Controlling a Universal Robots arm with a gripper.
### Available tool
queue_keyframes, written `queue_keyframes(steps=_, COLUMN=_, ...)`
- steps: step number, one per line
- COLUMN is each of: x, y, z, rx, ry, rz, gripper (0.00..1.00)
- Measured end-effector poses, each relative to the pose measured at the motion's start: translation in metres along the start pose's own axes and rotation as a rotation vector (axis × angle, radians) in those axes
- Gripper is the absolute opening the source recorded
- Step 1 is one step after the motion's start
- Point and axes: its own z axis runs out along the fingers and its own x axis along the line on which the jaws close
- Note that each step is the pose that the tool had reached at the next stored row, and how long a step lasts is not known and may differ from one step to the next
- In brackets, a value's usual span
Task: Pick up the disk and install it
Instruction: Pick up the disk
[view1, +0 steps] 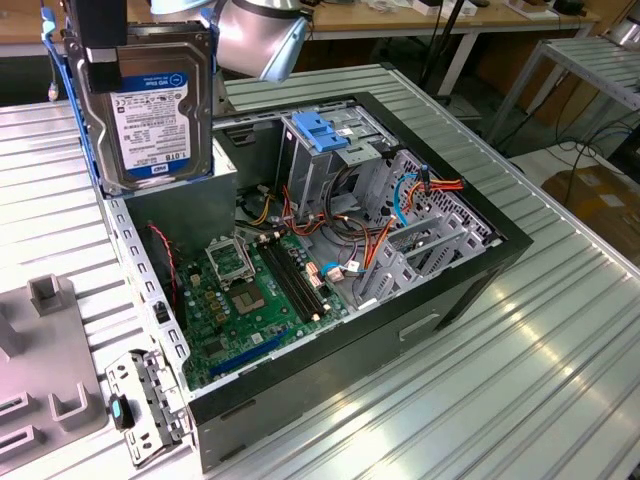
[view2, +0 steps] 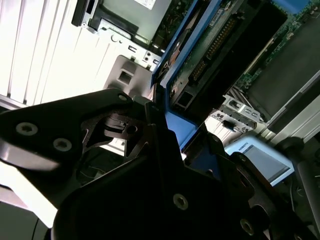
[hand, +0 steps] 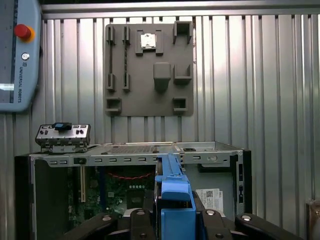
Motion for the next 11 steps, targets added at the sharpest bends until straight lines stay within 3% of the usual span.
queue_keyframes(steps=6, x=0.002, y=-0.0111, z=0.0, rx=0.0, ry=0.0, rz=0.0, gripper=0.37)
queue_keyframes(steps=11, x=0.0032, y=-0.0289, z=-0.0003, rx=-0.0002, ry=0.0001, rz=0.0, gripper=0.37)
